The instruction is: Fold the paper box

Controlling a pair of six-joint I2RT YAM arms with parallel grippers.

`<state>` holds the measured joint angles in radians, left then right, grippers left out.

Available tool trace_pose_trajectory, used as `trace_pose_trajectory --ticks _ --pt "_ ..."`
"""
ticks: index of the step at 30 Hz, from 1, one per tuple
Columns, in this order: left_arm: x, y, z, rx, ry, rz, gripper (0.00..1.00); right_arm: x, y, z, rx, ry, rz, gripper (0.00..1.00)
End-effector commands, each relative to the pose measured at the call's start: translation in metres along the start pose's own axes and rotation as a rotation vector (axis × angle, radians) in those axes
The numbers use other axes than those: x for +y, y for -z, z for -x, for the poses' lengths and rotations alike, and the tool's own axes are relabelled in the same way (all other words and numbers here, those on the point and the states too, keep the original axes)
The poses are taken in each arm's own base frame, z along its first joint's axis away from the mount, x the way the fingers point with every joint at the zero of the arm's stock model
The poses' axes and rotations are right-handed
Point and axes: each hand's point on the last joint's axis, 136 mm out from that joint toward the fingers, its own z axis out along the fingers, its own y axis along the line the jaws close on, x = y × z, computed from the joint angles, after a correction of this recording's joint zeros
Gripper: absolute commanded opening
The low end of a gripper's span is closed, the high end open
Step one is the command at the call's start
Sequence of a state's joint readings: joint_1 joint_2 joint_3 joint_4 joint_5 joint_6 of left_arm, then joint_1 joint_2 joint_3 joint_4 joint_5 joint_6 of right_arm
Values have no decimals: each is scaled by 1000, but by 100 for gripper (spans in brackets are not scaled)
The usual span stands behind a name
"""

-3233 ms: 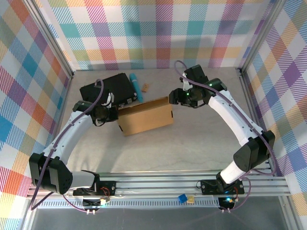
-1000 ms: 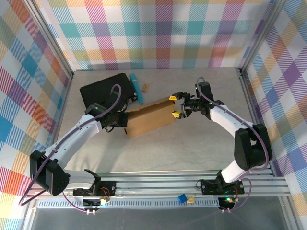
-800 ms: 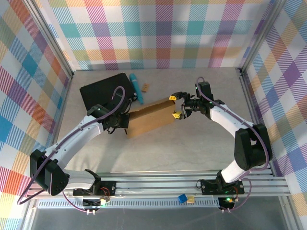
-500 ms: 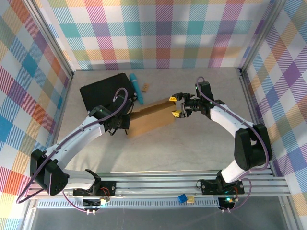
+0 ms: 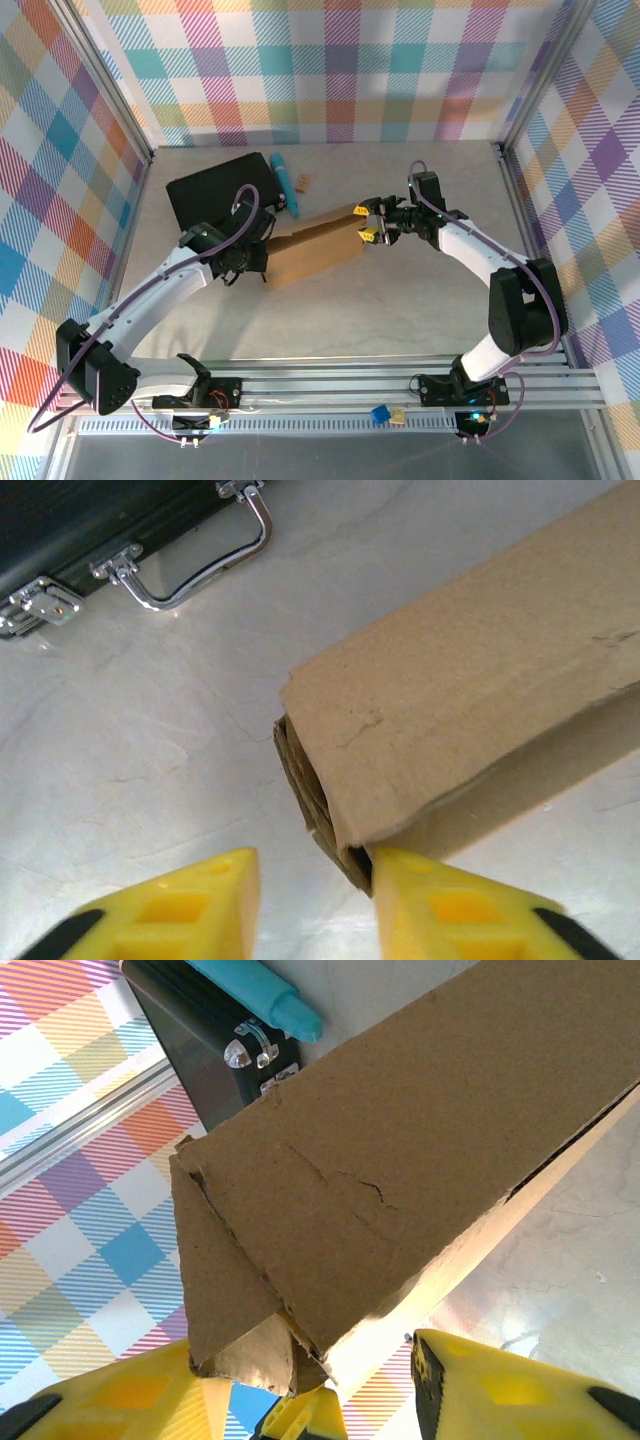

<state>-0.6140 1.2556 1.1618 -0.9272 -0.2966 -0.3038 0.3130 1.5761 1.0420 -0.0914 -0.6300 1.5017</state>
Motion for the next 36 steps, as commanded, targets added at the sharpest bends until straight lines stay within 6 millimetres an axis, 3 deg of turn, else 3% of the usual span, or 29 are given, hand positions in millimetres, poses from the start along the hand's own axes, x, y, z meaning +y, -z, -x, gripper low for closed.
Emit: trace_pose_trajectory --ticks 1,9,14,21,25,32,36 --pt "-7 16 -2 -5 22 -71 42 -32 -2 7 -15 -63 -88 48" --pt "-30 44 -2 -25 141 -269 58 -34 -4 8 -14 -70 -95 46" --pt "-29 57 2 -15 347 -338 66 -36 -4 8 -13 -73 -99 45" --pt "-6 31 -11 185 841 -351 69 -37 -4 8 -13 -73 -100 44" --pt "-7 25 10 164 1020 -490 71 -37 -4 8 -11 -72 -99 43" --pt "-11 9 36 130 1119 -596 70 -36 -3 7 -10 -72 -97 43" --pt "-6 8 36 122 1139 -597 69 -36 -3 7 -9 -72 -97 43"
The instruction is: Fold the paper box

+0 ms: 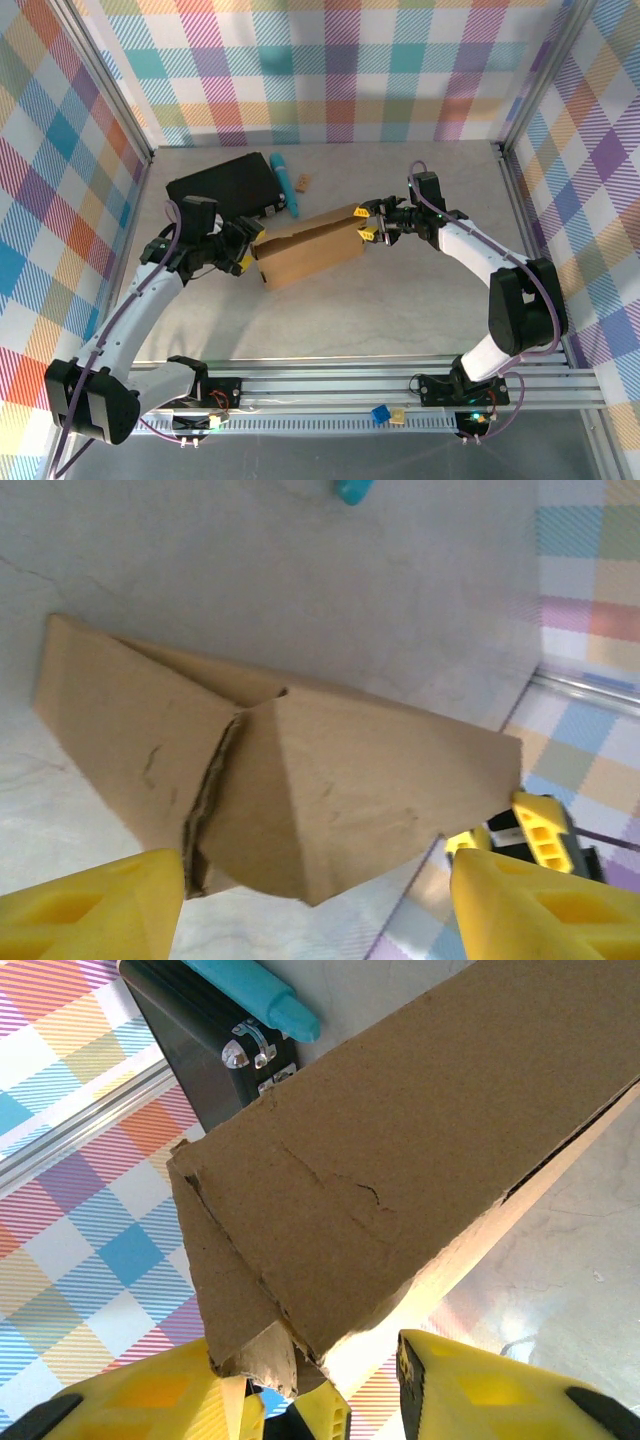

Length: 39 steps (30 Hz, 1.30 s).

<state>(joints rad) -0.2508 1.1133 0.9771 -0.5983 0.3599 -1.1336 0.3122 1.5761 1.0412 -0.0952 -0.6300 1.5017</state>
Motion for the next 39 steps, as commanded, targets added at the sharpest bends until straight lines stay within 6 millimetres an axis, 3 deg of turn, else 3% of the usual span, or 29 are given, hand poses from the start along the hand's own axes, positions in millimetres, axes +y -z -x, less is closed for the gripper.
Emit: trace_pose_trajectory --ticks 1,6,14,39 --pt "-7 2 3 7 44 -60 68 -35 -4 7 -8 -69 -95 42" --pt "10 -2 8 10 112 -69 60 -34 -3 7 -8 -67 -92 42" --pt "18 -16 13 32 123 -76 33 -36 -3 7 -8 -70 -95 42" --pt "76 -22 -4 66 82 70 12 -51 -2 9 -18 -73 -133 35"
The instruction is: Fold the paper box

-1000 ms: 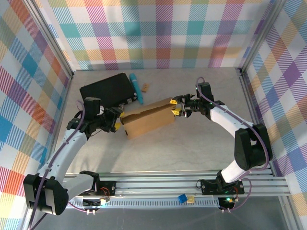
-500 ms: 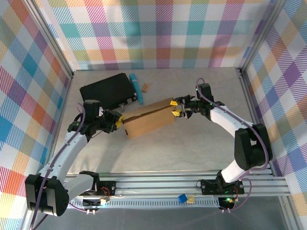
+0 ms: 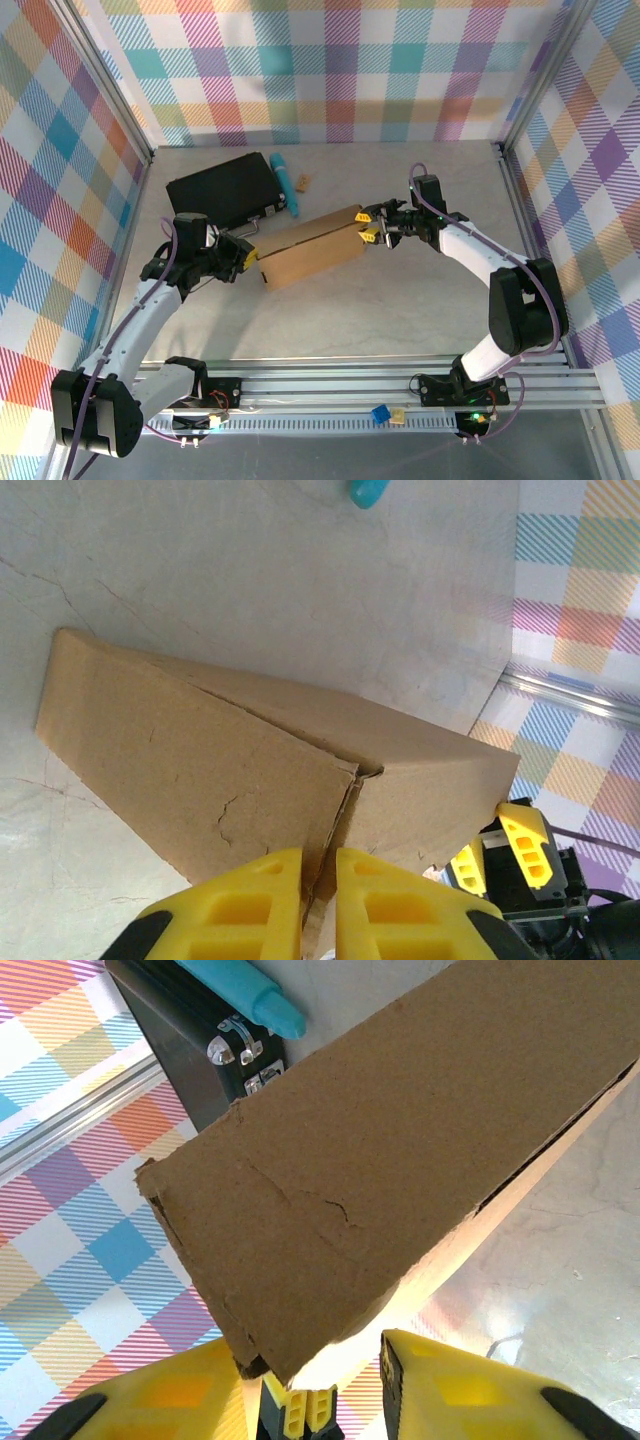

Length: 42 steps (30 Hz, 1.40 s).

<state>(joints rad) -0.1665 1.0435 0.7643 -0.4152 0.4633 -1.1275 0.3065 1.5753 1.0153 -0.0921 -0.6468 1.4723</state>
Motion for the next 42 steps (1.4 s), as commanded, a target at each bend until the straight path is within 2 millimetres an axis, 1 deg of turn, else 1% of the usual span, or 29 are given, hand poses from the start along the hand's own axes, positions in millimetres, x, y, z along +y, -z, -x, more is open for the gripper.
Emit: trace_pose_trajectory --ticks 1,3,6,7,9,11,14,17,20,24,27,30,32,35,37,39,42 --pt "45 -6 -9 41 49 142 11 -41 -2 8 -31 -83 -120 33" --pt "47 -5 -9 44 41 146 8 -40 -1 8 -33 -75 -123 31" --pt "47 -4 -10 44 29 154 6 -33 3 6 -43 -43 -127 31" --pt "47 -3 -10 44 27 155 5 -29 5 6 -44 -29 -128 31" --pt "46 -4 -10 45 25 153 3 -22 7 5 -45 -1 -126 37" --pt "46 -4 -9 43 24 151 2 -16 9 4 -44 12 -120 38" --pt "42 -4 -8 41 18 141 0 -14 9 4 -43 10 -115 36" --pt "40 -4 -11 52 4 137 0 -18 9 4 -37 6 -123 32" --pt "42 -4 -16 69 -24 157 0 -28 12 4 -32 3 -144 30" --pt "46 -4 -26 84 -61 183 0 -40 24 2 -43 32 -183 30" --pt "47 -6 -35 98 -95 201 0 -53 33 2 -48 55 -221 29" --pt "50 -9 -46 118 -133 226 0 -71 42 2 -52 61 -246 26" --pt "51 -11 -54 127 -162 239 0 -80 49 3 -62 75 -252 23" --pt "52 -13 -66 135 -212 258 0 -93 61 3 -82 117 -259 22" --pt "58 -17 -74 154 -232 283 0 -106 68 2 -91 129 -274 22" --pt "65 -23 -81 171 -249 305 0 -120 71 1 -90 127 -291 23" --pt "75 -36 -88 183 -272 329 0 -144 67 4 -89 114 -309 28"
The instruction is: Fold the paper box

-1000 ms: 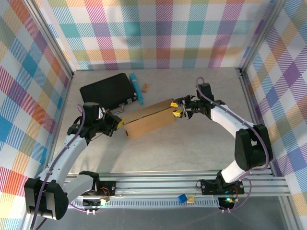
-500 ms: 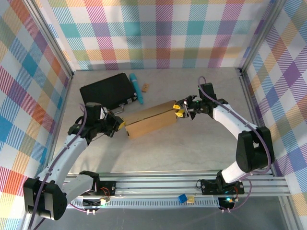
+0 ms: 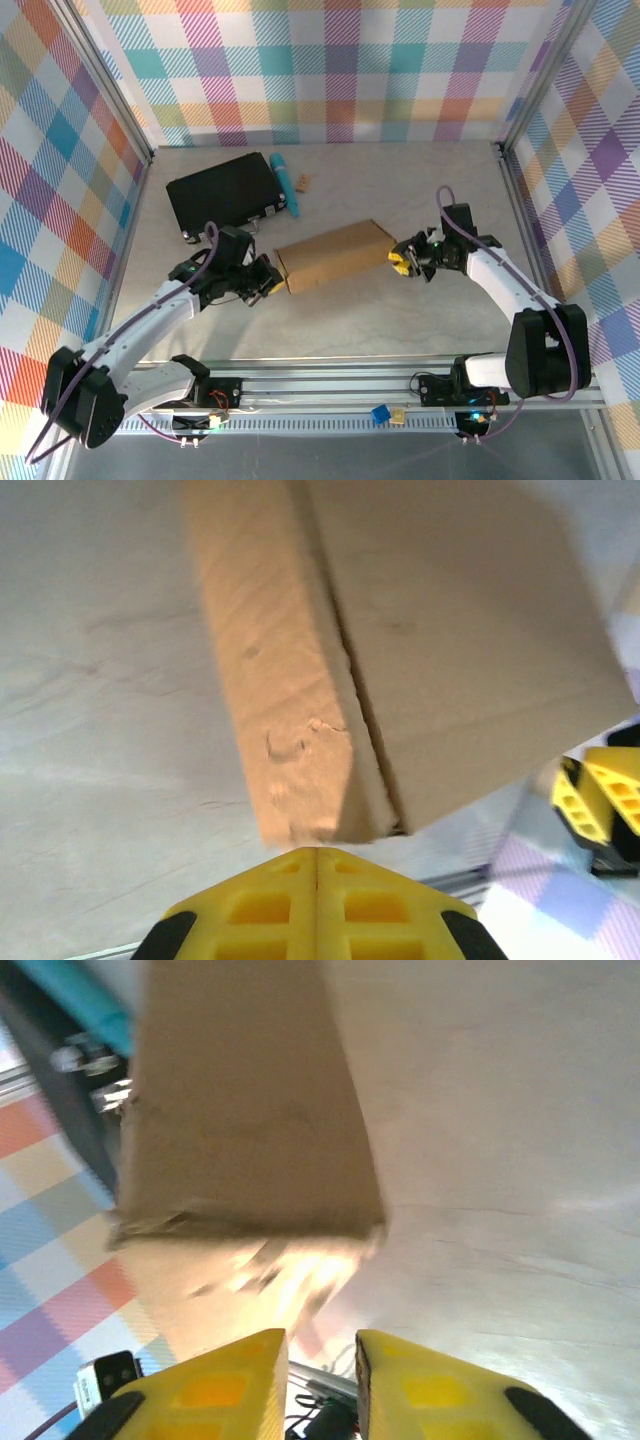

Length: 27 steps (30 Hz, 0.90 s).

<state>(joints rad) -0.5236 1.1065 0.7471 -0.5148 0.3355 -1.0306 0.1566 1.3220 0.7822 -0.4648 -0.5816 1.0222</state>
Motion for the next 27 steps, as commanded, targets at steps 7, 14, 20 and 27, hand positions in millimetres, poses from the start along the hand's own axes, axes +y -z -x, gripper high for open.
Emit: trace_pose_trajectory --ticks 7,14,20,27 --pt "21 -23 2 -1 -49 161 17 -43 -21 10 24 -22 -140 43" --pt "-8 54 35 -199 -126 165 81 1 59 30 -310 185 -156 100" --pt "-9 133 77 -492 -266 293 100 22 162 47 -725 318 -286 99" --pt "84 227 115 -1044 -254 805 100 -25 211 78 -1237 444 -393 99"
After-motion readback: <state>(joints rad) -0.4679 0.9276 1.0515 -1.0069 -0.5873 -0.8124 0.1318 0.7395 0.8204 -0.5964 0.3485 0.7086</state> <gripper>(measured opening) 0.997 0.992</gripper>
